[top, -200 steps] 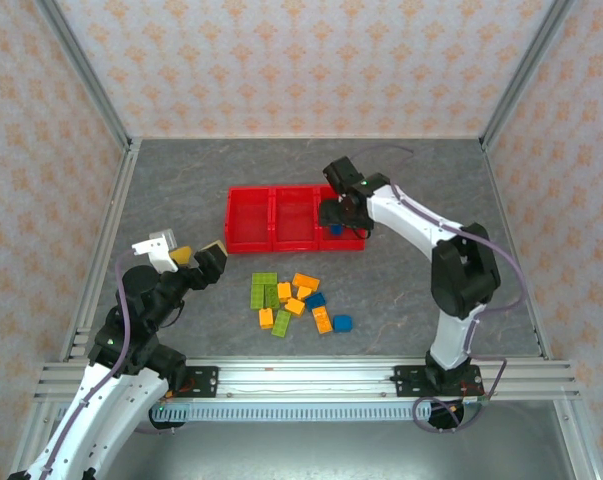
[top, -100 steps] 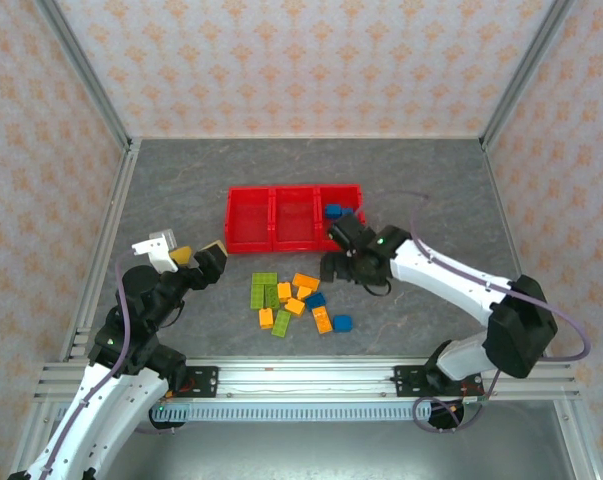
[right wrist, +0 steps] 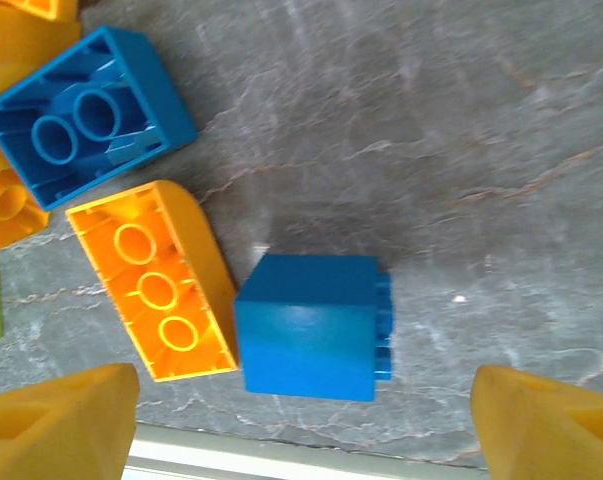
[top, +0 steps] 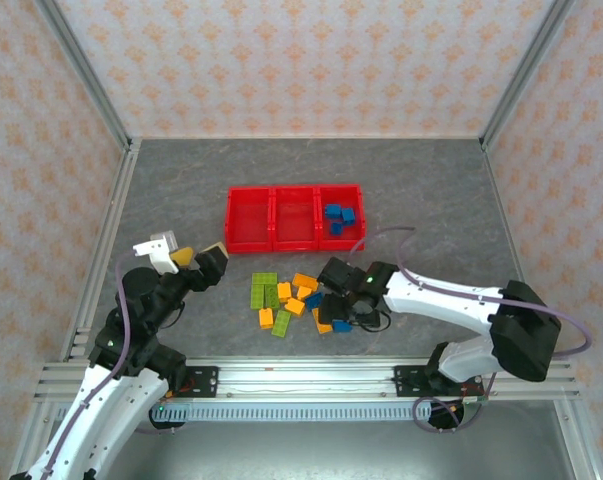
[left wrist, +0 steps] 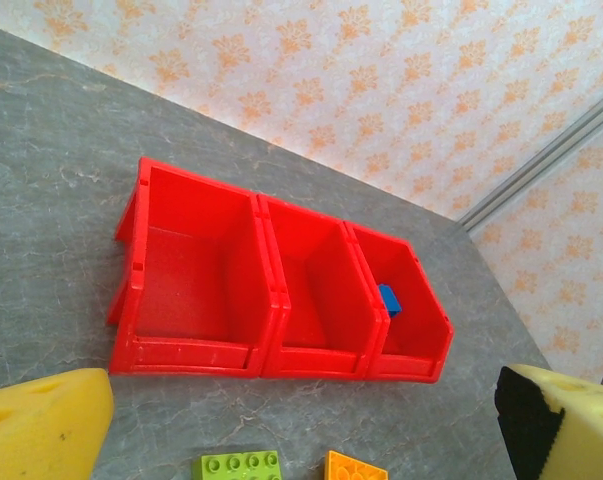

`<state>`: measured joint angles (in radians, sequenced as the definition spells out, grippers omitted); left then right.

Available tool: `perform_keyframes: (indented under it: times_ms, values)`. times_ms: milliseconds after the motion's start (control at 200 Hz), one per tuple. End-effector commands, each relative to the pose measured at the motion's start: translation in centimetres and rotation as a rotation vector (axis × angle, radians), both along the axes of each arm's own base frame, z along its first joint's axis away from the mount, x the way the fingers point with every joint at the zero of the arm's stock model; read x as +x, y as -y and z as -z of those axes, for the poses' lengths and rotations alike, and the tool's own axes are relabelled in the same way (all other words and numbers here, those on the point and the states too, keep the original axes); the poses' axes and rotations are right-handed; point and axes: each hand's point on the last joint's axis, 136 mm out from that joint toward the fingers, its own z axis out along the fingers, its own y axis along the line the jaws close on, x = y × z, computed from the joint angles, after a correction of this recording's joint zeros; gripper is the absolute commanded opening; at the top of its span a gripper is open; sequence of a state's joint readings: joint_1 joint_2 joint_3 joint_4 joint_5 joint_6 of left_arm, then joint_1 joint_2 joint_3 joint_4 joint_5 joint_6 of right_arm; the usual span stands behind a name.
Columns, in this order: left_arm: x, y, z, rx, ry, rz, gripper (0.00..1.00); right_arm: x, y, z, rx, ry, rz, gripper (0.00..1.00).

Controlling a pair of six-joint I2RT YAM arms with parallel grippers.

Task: Sort the legos into containers by color
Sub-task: Pick up the lego from the bottom-center of the table.

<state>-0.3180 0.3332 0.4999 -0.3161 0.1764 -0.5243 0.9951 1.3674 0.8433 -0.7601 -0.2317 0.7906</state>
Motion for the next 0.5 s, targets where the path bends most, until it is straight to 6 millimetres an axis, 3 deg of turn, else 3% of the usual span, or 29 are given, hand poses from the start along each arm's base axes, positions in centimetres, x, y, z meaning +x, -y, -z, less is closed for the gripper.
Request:
perform_keyframes:
  times_ms: [0, 190, 491]
  values:
    - [0.0, 0.1, -1.2, -0.011, 0.056, 0.012, 0.99, -0.2, -0.5, 0.9, 0.002, -0.013, 0.013, 0.8]
    - [-0.1, 0.2, -1.2, -0.013, 0.059, 0.017, 0.99, -0.4, 0.4, 1.8, -0.039, -0.015, 0.005, 0.66]
    - [-0.1, 0.2, -1.2, -0.013, 0.059, 0.017, 0.99, 0.1, 1.9, 2.7, -0.121, 0.013, 0.017, 0.55]
